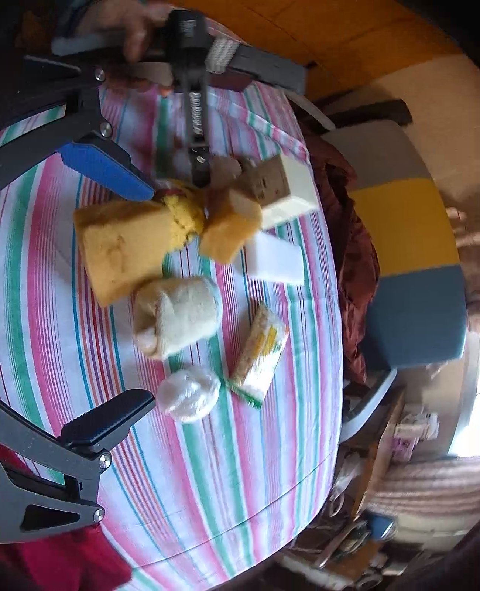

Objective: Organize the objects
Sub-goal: 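Grasp the clear plastic bag with the left tool while the right tool grasps the beige rolled cloth, then carry bag and cloth into the gold tray and open both tools, then withdraw both open tools from the tray toward the remaining items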

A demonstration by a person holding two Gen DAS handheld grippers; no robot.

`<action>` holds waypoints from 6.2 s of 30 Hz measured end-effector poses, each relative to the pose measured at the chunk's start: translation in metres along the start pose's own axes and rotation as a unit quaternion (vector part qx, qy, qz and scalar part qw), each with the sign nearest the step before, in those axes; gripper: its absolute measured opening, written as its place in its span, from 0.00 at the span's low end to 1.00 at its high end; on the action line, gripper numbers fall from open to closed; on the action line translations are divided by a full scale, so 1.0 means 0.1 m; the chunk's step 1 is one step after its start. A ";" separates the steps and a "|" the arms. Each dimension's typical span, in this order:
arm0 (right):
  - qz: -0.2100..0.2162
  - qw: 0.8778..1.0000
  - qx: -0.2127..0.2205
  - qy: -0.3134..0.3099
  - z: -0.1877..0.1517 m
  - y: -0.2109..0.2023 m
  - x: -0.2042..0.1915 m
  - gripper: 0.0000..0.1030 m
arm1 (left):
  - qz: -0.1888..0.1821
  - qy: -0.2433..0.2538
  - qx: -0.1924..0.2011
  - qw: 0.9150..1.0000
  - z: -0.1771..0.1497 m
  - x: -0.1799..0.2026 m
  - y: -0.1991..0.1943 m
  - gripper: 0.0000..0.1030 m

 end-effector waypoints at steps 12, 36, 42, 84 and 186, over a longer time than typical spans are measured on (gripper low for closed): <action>-0.011 0.998 -0.012 0.063 0.02 0.18 0.29 0.85 | 0.024 0.041 0.022 0.999 -0.19 0.01 -0.05 0.33; -0.016 0.999 -0.045 0.011 0.24 0.53 0.05 0.56 | 0.074 0.100 0.045 0.991 -0.65 0.04 -0.14 0.33; -0.027 0.999 -0.002 0.022 0.25 0.20 0.04 0.56 | 0.068 0.095 0.049 0.992 -0.73 0.02 -0.24 0.32; 0.184 0.944 -0.047 -0.269 -0.53 0.13 -3.34 0.57 | 0.078 -0.244 0.253 0.933 -2.33 -2.66 -2.57 0.33; 0.063 0.994 0.018 -0.088 -0.19 -0.07 -1.66 0.98 | 0.133 -0.031 0.168 0.976 -1.60 -1.13 -2.07 0.48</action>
Point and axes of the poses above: each gripper's, at about its wrist camera, not at the fingertips, and y roughly the way its jaws point, x to its right, z to its top, the point moved 3 cm from there along y, roughly the way its jaws point, and after that the axes turned 10 degrees about -x, right-handed, at the moved point
